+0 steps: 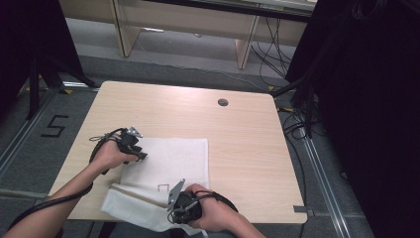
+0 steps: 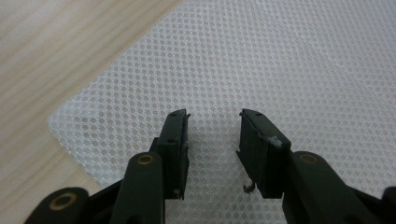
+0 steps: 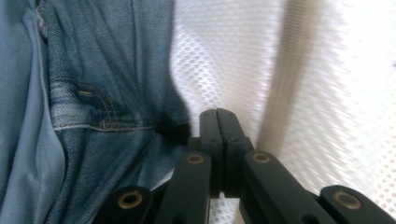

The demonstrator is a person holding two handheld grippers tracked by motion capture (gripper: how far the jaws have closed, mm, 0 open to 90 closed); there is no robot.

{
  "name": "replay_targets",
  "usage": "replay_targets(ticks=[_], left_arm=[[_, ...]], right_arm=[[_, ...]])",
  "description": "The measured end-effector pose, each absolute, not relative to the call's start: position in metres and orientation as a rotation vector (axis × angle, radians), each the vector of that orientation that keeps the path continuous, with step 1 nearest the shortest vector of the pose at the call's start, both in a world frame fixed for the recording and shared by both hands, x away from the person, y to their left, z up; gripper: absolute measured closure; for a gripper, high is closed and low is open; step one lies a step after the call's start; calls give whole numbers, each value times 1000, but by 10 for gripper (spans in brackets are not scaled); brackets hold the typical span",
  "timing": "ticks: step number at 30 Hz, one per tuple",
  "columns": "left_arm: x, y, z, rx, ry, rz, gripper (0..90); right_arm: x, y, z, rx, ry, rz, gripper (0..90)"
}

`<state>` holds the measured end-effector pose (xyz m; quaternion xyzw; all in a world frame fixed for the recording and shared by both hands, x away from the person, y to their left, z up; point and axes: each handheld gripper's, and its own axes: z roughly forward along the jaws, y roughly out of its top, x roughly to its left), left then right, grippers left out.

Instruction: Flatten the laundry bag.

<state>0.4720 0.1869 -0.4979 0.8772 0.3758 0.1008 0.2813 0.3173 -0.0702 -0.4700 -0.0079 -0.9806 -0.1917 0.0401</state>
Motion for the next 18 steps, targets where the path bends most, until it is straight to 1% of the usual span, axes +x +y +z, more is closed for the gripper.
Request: replay_targets(ticks=[1, 2, 3, 5, 6, 7, 9, 10, 11, 12, 15, 16, 17, 18], left_arm=[[475, 188, -498, 2361, 1002, 283, 615], [475, 188, -498, 2361, 1002, 283, 615], [476, 187, -499, 2339, 1020, 305, 615], [478, 187, -499, 2325, 1032, 304, 614], [480, 189, -498, 2347, 1029, 284, 615], [480, 188, -499, 2333, 1039, 296, 614], [481, 188, -501, 2303, 1056, 339, 600], [481, 188, -501, 2303, 1056, 339, 597], [480, 188, -500, 2305, 1058, 332, 597], [478, 189, -500, 2283, 1063, 350, 583], [472, 191, -495, 2252, 1051, 330, 579], [467, 193, -491, 2231, 1043, 328, 579], [454, 196, -482, 2223, 1012, 306, 597], [454, 196, -482, 2223, 1012, 306, 620]], right_arm=[[314, -73, -466, -160, -3003, -520, 888], [314, -73, -466, -160, -3003, -520, 888], [314, -74, -465, -196, -2996, -548, 866], [317, -76, -461, -263, -2983, -601, 843], [319, -79, -459, -284, -2990, -623, 825], [324, -81, -458, -275, -3008, -676, 808], [336, -90, -454, -407, -3029, -760, 787], [339, -94, -453, -481, -3023, -772, 784], [339, -94, -453, -481, -3023, -772, 784], [346, -103, -453, -573, -3019, -788, 781], [350, -116, -456, -729, -2991, -778, 800], [350, -116, -456, -729, -2991, -778, 800], [352, -124, -458, -794, -2973, -781, 841], [352, -124, -458, -794, -2973, -781, 841]])
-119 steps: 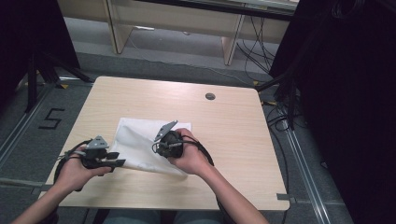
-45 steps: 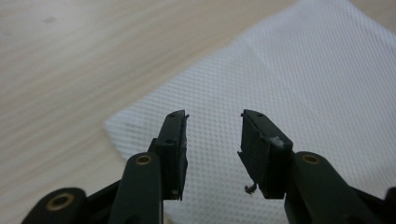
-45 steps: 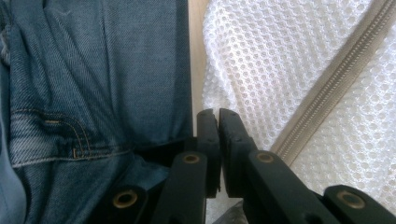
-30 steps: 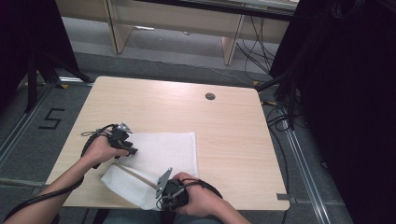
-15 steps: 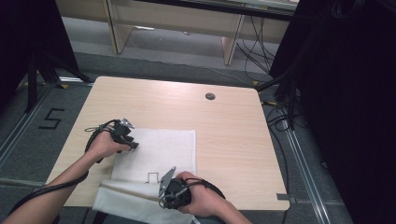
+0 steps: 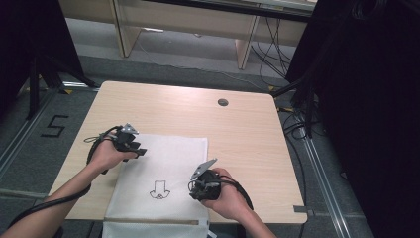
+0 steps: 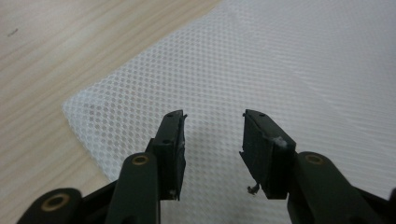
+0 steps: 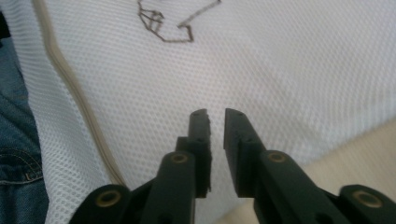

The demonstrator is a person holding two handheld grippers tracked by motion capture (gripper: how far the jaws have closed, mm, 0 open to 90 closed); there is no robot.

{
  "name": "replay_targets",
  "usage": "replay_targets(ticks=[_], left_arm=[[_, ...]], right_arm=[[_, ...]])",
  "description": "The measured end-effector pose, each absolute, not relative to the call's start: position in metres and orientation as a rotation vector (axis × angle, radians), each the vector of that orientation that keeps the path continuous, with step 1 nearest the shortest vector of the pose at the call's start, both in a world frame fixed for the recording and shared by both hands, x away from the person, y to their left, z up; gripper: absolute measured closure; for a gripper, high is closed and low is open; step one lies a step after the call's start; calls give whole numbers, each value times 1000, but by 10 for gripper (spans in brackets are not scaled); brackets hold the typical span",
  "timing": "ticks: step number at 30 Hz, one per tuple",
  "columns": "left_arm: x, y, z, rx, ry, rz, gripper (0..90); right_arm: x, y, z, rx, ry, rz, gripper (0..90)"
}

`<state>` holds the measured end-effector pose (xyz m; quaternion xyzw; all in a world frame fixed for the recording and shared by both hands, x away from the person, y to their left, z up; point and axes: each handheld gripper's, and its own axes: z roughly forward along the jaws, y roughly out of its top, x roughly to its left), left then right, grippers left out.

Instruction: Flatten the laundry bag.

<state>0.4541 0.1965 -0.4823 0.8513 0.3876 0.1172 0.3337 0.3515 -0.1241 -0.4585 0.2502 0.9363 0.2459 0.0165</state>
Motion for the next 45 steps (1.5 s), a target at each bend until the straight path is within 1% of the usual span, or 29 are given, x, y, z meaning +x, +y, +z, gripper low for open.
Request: replay_targets(ticks=[1, 2, 4, 6, 7, 8, 9, 10, 11, 12, 14, 17, 25, 30, 35, 36, 37, 38, 39, 45], left_arm=[[445, 197, -479, 2219, 992, 291, 648], [434, 198, -476, 2221, 970, 260, 648], [410, 198, -474, 2232, 928, 173, 721], [387, 196, -474, 2296, 861, 96, 804], [377, 195, -475, 2309, 845, 79, 804], [369, 193, -477, 2303, 850, 53, 824], [357, 192, -478, 2330, 835, 31, 847], [357, 192, -478, 2330, 835, 31, 852], [351, 193, -480, 2386, 812, 24, 853], [351, 193, -480, 2386, 812, 24, 853], [346, 193, -487, 2463, 796, 12, 853], [346, 191, -493, 2497, 802, 9, 853], [350, 192, -495, 2474, 809, 8, 883], [355, 189, -494, 2491, 795, 33, 889], [363, 184, -495, 2470, 807, 42, 890], [365, 183, -495, 2468, 806, 48, 890], [367, 182, -495, 2473, 800, 54, 890], [367, 180, -496, 2450, 830, 55, 890], [370, 180, -494, 2472, 810, 67, 890], [384, 172, -495, 2450, 818, 110, 889]], right_arm=[[350, -131, -462, 844, 2908, 760, 886], [350, -131, -462, 844, 2908, 760, 886], [348, -135, -465, 887, 2912, 753, 900], [344, -138, -469, 936, 2918, 755, 900], [344, -138, -469, 936, 2918, 755, 900], [343, -138, -469, 947, 2919, 761, 900], [341, -135, -468, 1000, 2907, 757, 900], [341, -135, -468, 1000, 2907, 757, 900], [339, -133, -467, 1014, 2896, 766, 900], [339, -133, -467, 1014, 2896, 766, 900], [340, -129, -472, 999, 2901, 749, 900], [341, -125, -475, 972, 2904, 723, 900], [343, -122, -483, 976, 2886, 646, 900], [345, -122, -484, 1005, 2865, 636, 900], [351, -126, -484, 1051, 2827, 619, 900], [354, -128, -485, 1000, 2821, 630, 900], [355, -129, -484, 1022, 2812, 623, 900], [356, -129, -484, 1039, 2807, 621, 900], [358, -130, -484, 1031, 2799, 621, 900], [369, -133, -484, 1050, 2773, 608, 900]])
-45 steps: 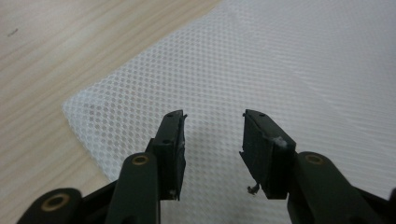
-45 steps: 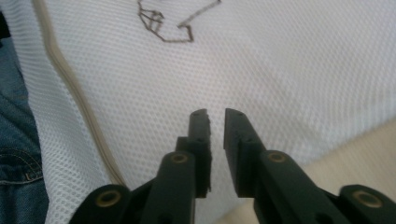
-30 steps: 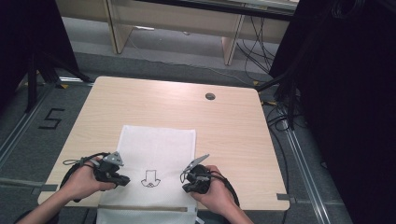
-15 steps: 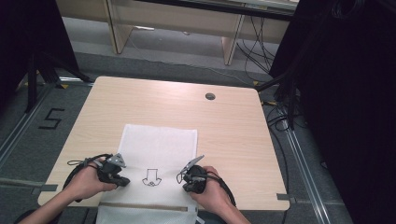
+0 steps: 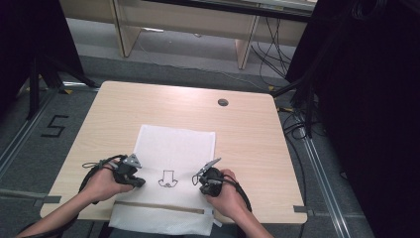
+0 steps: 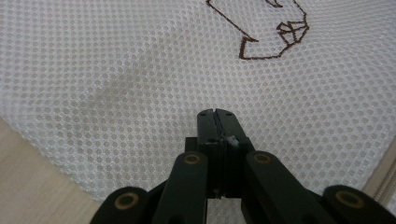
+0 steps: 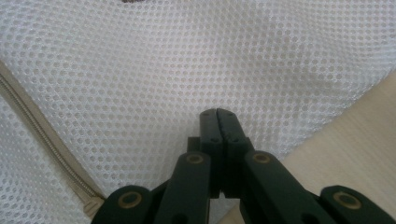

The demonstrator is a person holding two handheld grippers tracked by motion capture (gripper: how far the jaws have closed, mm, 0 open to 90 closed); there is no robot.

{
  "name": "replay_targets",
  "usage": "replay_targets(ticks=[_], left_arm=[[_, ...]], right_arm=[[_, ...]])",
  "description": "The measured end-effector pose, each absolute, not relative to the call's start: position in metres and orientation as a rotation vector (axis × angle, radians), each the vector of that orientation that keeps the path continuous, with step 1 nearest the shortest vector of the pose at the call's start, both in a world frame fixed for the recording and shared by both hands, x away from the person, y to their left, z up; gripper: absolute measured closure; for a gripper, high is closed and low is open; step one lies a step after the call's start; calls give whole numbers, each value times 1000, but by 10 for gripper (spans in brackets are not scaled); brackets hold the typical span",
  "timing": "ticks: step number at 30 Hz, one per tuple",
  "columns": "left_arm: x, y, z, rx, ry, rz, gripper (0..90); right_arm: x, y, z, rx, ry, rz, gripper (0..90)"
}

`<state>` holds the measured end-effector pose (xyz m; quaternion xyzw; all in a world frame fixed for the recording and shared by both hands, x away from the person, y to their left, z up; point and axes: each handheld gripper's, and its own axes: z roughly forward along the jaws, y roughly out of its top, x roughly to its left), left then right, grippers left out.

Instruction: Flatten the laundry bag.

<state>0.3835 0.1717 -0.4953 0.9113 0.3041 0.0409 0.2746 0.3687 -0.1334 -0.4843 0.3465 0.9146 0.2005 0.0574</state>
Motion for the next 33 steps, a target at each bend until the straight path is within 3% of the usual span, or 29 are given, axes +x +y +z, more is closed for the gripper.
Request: replay_targets(ticks=[20, 25, 33], left_arm=[[410, 154, -498, 2393, 871, 189, 880], [405, 154, -499, 2369, 857, 254, 825], [386, 160, -490, 2404, 817, 221, 835]], right_arm=[[403, -144, -484, 1144, 2649, 553, 879], [400, -148, -476, 1177, 2608, 630, 900], [375, -159, -466, 1156, 2673, 643, 900]])
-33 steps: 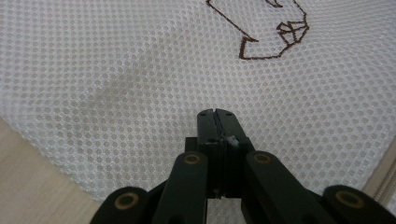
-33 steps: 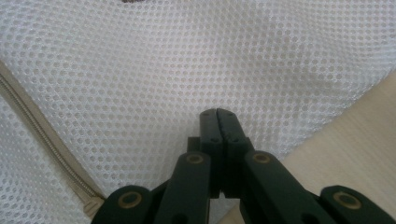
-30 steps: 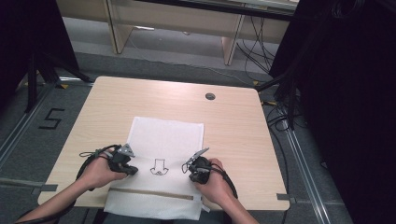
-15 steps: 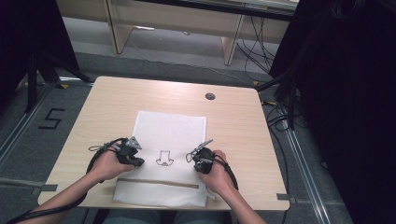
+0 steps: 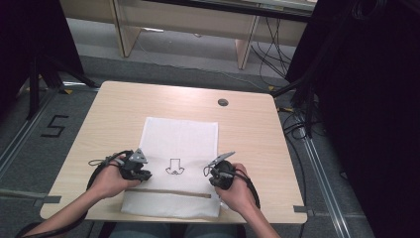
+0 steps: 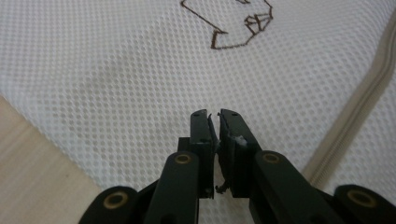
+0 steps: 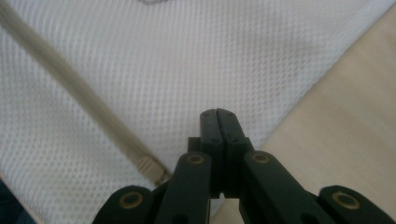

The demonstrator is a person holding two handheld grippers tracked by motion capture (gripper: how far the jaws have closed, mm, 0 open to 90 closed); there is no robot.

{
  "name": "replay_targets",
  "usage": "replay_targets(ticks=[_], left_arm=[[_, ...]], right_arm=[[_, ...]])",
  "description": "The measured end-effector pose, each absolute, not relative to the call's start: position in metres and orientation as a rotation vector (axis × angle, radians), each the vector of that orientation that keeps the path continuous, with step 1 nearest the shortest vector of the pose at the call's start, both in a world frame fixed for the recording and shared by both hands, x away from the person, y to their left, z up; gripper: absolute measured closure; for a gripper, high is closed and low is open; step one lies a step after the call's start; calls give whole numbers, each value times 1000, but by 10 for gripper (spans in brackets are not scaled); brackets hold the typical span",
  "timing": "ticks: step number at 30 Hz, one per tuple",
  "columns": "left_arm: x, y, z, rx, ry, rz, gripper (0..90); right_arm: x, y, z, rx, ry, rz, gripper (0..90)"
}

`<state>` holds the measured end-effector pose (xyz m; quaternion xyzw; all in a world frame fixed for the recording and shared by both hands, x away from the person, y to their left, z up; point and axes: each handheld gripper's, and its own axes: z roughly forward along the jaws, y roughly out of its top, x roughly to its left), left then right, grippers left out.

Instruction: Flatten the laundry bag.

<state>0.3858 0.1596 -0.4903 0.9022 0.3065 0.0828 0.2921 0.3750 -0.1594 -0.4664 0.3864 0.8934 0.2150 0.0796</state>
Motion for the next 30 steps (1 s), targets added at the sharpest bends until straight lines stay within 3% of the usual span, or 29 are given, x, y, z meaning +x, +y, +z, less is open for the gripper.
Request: replay_targets(ticks=[12, 30], left_arm=[[385, 164, -494, 2464, 825, 141, 842], [385, 167, -494, 2455, 831, 138, 816]], right_arm=[[382, -158, -482, 1155, 2699, 533, 900], [383, -158, -483, 1154, 2679, 545, 893]])
